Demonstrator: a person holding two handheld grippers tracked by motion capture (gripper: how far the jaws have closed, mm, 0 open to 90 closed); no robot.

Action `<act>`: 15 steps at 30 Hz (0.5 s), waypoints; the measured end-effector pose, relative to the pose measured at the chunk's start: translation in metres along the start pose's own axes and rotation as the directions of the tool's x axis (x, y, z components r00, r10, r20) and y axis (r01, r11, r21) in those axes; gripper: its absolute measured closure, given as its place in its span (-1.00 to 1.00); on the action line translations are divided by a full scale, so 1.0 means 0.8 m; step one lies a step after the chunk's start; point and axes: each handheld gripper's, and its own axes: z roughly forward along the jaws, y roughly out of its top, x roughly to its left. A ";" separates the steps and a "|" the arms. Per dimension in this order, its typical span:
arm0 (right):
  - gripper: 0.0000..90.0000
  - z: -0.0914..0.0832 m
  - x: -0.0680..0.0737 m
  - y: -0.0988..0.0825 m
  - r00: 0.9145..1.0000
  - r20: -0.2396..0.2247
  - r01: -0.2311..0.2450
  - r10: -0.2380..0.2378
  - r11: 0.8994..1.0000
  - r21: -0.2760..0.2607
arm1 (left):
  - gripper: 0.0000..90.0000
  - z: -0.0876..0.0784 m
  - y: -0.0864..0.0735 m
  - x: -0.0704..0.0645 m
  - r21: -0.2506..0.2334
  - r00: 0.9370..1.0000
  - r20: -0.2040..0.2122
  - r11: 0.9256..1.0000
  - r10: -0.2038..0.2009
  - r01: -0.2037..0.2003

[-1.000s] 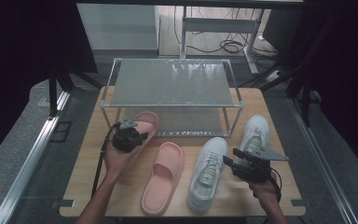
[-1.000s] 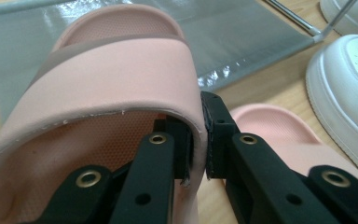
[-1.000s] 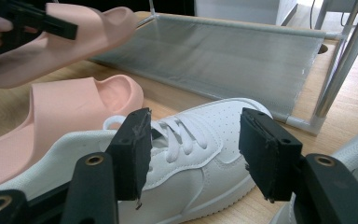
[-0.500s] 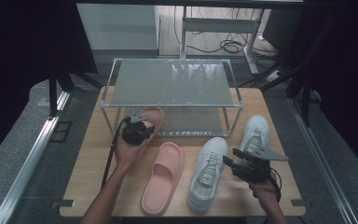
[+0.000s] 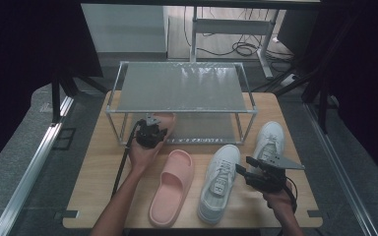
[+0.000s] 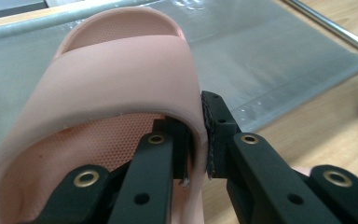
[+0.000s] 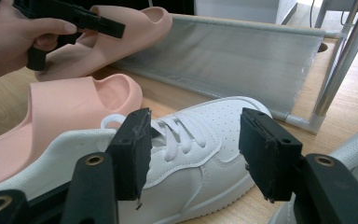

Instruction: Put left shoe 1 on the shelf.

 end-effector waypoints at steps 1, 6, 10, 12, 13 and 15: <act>-0.01 0.000 0.000 0.000 1.000 0.000 0.000 0.000 1.000 0.000 | 0.83 0.002 0.000 0.000 0.001 1.000 -0.004 1.000 0.002 -0.002; -0.01 -0.001 0.000 0.000 1.000 0.000 0.000 0.000 1.000 -0.001 | 0.83 0.013 -0.003 0.004 0.010 1.000 -0.017 1.000 -0.015 0.015; -0.01 -0.001 -0.001 0.000 1.000 0.002 -0.003 0.003 1.000 0.000 | 0.83 0.019 -0.003 0.007 0.007 1.000 -0.025 1.000 0.001 -0.001; -0.01 -0.001 -0.001 0.000 1.000 0.002 -0.002 0.002 1.000 0.000 | 0.82 0.023 -0.004 0.008 0.017 0.999 -0.041 1.000 -0.003 0.004; -0.01 -0.001 0.000 -0.001 1.000 0.002 -0.002 0.002 1.000 -0.001 | 0.82 0.024 -0.004 0.011 0.023 0.999 -0.046 1.000 0.017 -0.016; -0.01 -0.001 0.000 -0.001 1.000 0.003 -0.001 0.001 1.000 -0.001 | 0.82 0.027 -0.006 0.012 0.027 0.999 -0.045 1.000 0.006 -0.005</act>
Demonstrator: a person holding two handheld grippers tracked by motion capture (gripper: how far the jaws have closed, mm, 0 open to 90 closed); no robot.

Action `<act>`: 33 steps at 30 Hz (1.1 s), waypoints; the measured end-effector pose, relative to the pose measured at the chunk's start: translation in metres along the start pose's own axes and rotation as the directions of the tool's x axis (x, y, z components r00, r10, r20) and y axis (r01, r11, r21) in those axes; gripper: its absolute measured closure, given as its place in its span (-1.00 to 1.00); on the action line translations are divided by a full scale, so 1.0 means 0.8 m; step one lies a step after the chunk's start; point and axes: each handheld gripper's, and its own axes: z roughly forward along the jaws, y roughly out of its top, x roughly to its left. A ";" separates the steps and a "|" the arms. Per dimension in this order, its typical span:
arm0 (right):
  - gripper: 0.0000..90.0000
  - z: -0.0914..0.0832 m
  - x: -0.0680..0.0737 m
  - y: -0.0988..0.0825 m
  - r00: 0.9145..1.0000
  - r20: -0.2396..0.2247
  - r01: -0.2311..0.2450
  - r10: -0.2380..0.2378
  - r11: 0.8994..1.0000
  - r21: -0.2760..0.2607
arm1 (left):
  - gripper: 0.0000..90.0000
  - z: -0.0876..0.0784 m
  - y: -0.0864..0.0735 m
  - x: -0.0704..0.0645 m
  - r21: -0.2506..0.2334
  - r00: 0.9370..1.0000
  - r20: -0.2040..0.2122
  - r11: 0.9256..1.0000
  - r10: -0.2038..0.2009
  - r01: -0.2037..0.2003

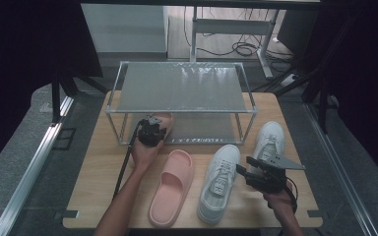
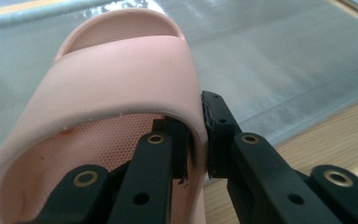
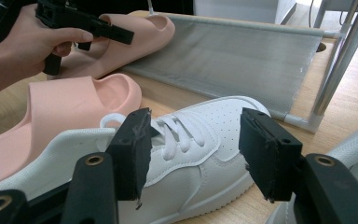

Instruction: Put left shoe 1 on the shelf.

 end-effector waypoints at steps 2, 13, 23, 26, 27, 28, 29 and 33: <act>-0.01 0.000 0.000 0.000 1.000 0.001 -0.001 0.001 1.000 0.001 | 0.82 0.001 -0.001 0.000 -0.005 1.000 -0.001 1.000 0.001 -0.001; -0.01 0.000 0.000 -0.001 1.000 0.001 -0.001 0.001 1.000 0.002 | 0.25 -0.015 -0.002 -0.003 -0.006 1.000 0.002 1.000 -0.016 0.016; -0.01 -0.001 0.001 0.000 1.000 0.001 -0.001 0.001 1.000 0.000 | 0.21 -0.051 -0.011 -0.003 -0.006 0.999 0.034 1.000 0.006 -0.006; -0.01 0.000 0.001 0.000 1.000 0.001 0.003 -0.003 1.000 -0.001 | 0.40 -0.062 -0.017 -0.002 -0.015 0.999 0.044 1.000 0.010 -0.009; -0.01 0.000 0.002 0.000 1.000 0.000 0.004 -0.004 1.000 -0.001 | 0.45 -0.062 -0.017 -0.002 -0.015 0.999 0.044 1.000 0.010 -0.009; -0.01 0.000 0.002 0.000 1.000 0.000 0.005 -0.005 1.000 0.000 | 0.52 -0.069 -0.022 -0.001 -0.009 0.998 0.054 1.000 0.013 -0.013; -0.01 0.000 0.002 0.000 1.000 0.000 0.005 -0.005 1.000 0.000 | 0.57 -0.072 -0.025 -0.001 -0.009 0.998 0.061 1.000 0.012 -0.012; -0.01 0.000 0.003 0.000 1.000 0.000 0.004 -0.004 1.000 0.000 | 0.76 -0.080 -0.033 0.002 -0.008 0.997 0.078 1.000 0.008 -0.008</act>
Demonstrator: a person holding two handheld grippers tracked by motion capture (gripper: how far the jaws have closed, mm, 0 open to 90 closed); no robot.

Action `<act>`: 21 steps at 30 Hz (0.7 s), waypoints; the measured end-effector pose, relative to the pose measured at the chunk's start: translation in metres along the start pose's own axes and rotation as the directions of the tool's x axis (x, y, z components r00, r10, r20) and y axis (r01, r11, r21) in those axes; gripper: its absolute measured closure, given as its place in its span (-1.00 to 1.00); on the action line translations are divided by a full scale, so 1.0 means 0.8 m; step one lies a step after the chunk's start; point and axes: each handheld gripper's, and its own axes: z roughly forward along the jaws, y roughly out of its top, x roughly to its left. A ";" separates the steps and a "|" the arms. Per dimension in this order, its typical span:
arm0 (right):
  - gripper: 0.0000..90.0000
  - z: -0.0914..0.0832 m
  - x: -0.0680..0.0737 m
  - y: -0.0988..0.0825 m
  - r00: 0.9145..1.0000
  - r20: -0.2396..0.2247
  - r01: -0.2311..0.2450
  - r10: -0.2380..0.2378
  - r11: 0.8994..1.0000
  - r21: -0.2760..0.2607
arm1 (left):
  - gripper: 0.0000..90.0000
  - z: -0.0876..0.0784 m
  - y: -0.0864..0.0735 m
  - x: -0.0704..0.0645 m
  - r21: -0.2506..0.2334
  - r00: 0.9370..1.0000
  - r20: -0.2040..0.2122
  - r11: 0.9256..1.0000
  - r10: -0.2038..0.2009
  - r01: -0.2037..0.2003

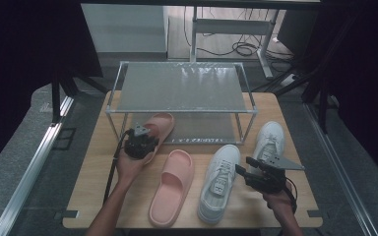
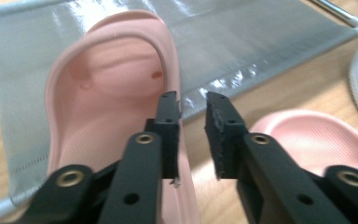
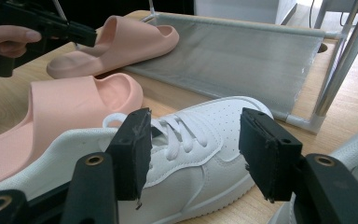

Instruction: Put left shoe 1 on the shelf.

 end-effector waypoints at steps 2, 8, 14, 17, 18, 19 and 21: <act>-0.01 0.000 0.000 0.000 1.000 0.001 -0.001 0.001 1.000 0.000 | 0.87 -0.006 -0.008 0.001 0.006 1.000 0.010 1.000 -0.001 0.001; -0.01 0.000 0.000 0.000 1.000 0.000 0.000 0.000 1.000 0.001 | 1.00 -0.019 -0.019 0.000 0.001 1.000 0.015 1.000 -0.001 0.001; -0.01 0.001 0.000 -0.001 1.000 0.000 0.000 0.000 1.000 0.003 | 1.00 -0.039 -0.030 -0.001 -0.013 1.000 0.015 1.000 0.000 0.001; -0.01 0.001 0.000 -0.001 1.000 0.001 -0.001 0.001 1.000 0.002 | 1.00 -0.046 -0.034 0.000 -0.018 1.000 0.017 1.000 -0.005 0.005; -0.01 0.000 0.000 0.000 1.000 0.001 -0.001 0.001 1.000 0.000 | 1.00 -0.052 -0.038 0.000 -0.020 1.000 0.018 1.000 -0.007 0.007; -0.01 0.000 0.000 0.000 1.000 0.002 0.000 0.000 1.000 0.000 | 1.00 -0.055 -0.041 0.000 -0.020 1.000 0.018 1.000 -0.006 0.007; -0.01 -0.001 0.001 0.000 1.000 0.001 -0.001 0.001 1.000 -0.002 | 1.00 -0.062 -0.048 0.001 -0.020 1.000 0.021 1.000 -0.009 0.009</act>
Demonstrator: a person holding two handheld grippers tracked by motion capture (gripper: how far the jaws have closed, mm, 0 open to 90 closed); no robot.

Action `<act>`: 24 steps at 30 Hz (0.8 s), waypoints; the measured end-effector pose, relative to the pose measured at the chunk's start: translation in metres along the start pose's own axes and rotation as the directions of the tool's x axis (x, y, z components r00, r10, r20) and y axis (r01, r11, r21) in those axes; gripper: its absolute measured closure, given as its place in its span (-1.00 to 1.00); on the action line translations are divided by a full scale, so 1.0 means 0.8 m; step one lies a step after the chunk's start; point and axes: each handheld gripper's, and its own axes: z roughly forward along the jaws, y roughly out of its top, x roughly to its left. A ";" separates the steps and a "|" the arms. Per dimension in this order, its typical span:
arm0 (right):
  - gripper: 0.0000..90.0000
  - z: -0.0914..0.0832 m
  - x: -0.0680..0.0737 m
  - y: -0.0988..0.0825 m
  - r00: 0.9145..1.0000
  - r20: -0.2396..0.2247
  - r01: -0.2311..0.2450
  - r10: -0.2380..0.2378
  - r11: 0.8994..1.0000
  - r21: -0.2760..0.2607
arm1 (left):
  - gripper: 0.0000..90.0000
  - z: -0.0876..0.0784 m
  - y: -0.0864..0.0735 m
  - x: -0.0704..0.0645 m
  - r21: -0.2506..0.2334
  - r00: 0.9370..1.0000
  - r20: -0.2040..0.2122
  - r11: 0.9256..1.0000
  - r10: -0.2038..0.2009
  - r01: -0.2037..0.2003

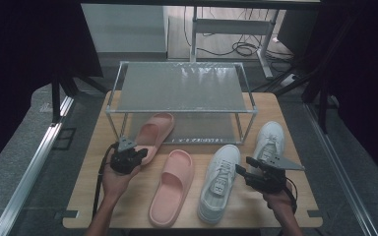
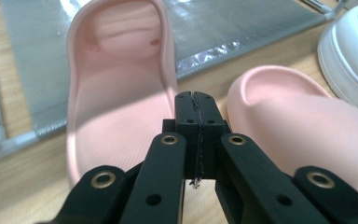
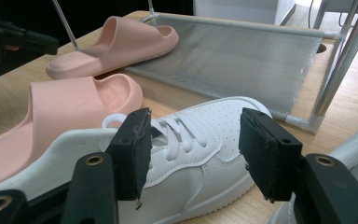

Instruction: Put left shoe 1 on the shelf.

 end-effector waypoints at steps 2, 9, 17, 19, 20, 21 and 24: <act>-0.01 0.000 0.001 0.000 1.000 0.000 0.002 -0.002 1.000 0.002 | 1.00 -0.007 -0.007 0.002 -0.004 1.000 0.001 1.000 -0.008 0.008; -0.01 0.003 0.000 -0.001 1.000 0.000 0.003 -0.003 1.000 0.006 | 1.00 -0.022 -0.026 0.009 -0.007 0.999 0.013 0.999 -0.035 0.035; -0.01 0.003 0.002 -0.001 1.000 -0.001 0.007 -0.007 1.000 0.008 | 1.00 -0.034 -0.044 0.019 -0.012 0.998 -0.004 0.997 -0.070 0.070; -0.01 0.004 0.002 -0.001 1.000 -0.003 0.009 -0.009 1.000 0.009 | 1.00 -0.039 -0.055 0.023 0.000 0.997 -0.012 0.997 -0.080 0.080; -0.01 0.004 0.002 -0.001 1.000 -0.004 0.008 -0.008 1.000 0.010 | 1.00 -0.039 -0.059 0.024 0.010 0.997 -0.017 0.997 -0.082 0.082; -0.01 0.005 0.002 -0.002 1.000 -0.005 0.009 -0.009 1.000 0.011 | 1.00 -0.039 -0.059 0.024 0.010 0.997 -0.017 0.997 -0.082 0.082; -0.01 0.006 0.002 -0.002 1.000 -0.007 0.011 -0.011 1.000 0.014 | 1.00 -0.038 -0.068 0.028 0.023 0.995 -0.022 0.995 -0.095 0.096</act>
